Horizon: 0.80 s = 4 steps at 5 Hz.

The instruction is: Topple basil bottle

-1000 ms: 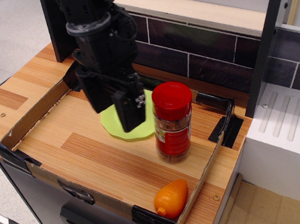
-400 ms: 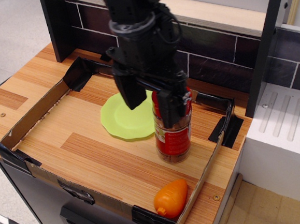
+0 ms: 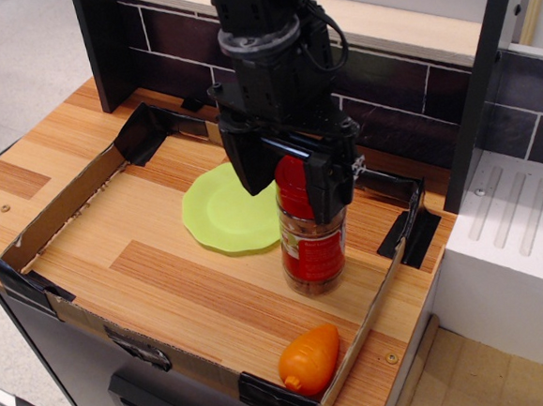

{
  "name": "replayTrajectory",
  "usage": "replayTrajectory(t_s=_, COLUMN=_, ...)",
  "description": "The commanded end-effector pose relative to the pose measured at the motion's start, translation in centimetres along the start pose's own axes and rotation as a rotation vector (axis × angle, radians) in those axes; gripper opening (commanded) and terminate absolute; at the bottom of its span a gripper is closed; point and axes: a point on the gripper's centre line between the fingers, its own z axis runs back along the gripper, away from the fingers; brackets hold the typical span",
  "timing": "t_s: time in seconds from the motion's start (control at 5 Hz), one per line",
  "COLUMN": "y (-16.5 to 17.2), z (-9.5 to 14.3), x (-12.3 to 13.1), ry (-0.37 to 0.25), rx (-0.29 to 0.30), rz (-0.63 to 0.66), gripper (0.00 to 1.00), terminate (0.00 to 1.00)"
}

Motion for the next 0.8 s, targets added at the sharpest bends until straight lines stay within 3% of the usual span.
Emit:
replayTrajectory(t_s=0.0, y=0.4, z=0.5, x=1.3, ry=-0.067, rx=0.024, rz=-0.001, gripper=1.00, terminate=0.00)
replayTrajectory(t_s=0.4, y=0.1, z=0.5, x=2.2, ry=-0.083, rx=0.030, rz=0.010, gripper=1.00, terminate=0.00)
replayTrajectory(t_s=0.6, y=0.0, z=0.9, x=2.4, ry=-0.099, rx=0.023, rz=0.015, gripper=0.00, terminate=0.00)
